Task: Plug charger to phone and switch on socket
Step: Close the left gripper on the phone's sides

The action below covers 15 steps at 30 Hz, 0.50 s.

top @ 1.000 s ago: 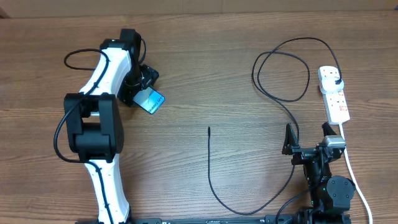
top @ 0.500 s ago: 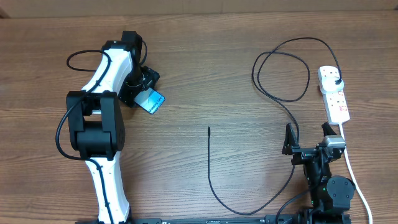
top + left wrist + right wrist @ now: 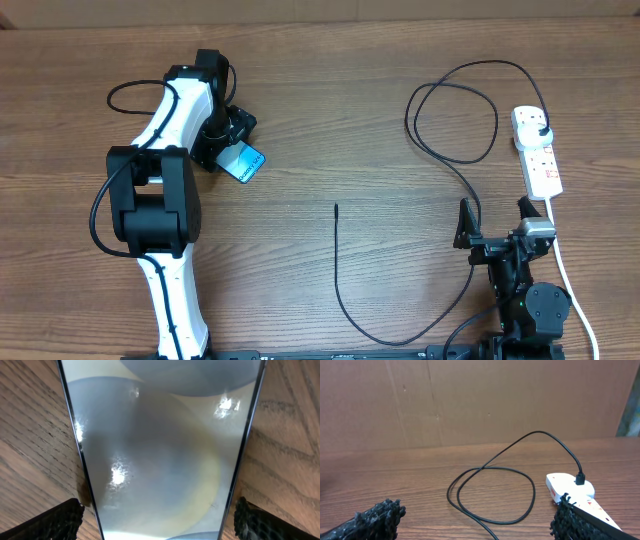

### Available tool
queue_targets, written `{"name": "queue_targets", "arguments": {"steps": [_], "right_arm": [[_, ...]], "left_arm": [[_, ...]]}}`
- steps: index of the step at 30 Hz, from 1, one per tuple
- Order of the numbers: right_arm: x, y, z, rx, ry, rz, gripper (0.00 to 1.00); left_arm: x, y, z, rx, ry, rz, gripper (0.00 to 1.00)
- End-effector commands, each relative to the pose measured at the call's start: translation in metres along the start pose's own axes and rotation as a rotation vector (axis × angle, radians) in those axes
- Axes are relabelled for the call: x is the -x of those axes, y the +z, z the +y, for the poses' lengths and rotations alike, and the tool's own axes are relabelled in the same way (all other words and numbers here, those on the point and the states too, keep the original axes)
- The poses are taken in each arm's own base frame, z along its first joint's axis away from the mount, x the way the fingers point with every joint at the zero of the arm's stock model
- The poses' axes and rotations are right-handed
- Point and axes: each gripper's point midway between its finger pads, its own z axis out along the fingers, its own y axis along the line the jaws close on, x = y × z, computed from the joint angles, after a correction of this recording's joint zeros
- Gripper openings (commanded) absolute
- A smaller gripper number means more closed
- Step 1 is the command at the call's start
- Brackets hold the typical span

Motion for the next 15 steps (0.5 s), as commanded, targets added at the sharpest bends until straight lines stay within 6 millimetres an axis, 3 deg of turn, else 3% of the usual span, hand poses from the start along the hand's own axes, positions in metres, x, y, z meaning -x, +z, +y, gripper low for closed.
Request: {"name": "queue_targets", "arguments": {"steps": [1, 15], "right_arm": [[-0.0017, 0.0, -0.0004, -0.004, 0.006, -0.004, 1.0], [-0.0017, 0.0, -0.0004, -0.004, 0.006, -0.004, 1.0]], "left_arm": [[0.0091, -0.0029, -0.001, 0.0, -0.013, -0.029, 1.0], [0.012, -0.003, 0.0007, 0.009, -0.055, -0.046, 1.0]]}}
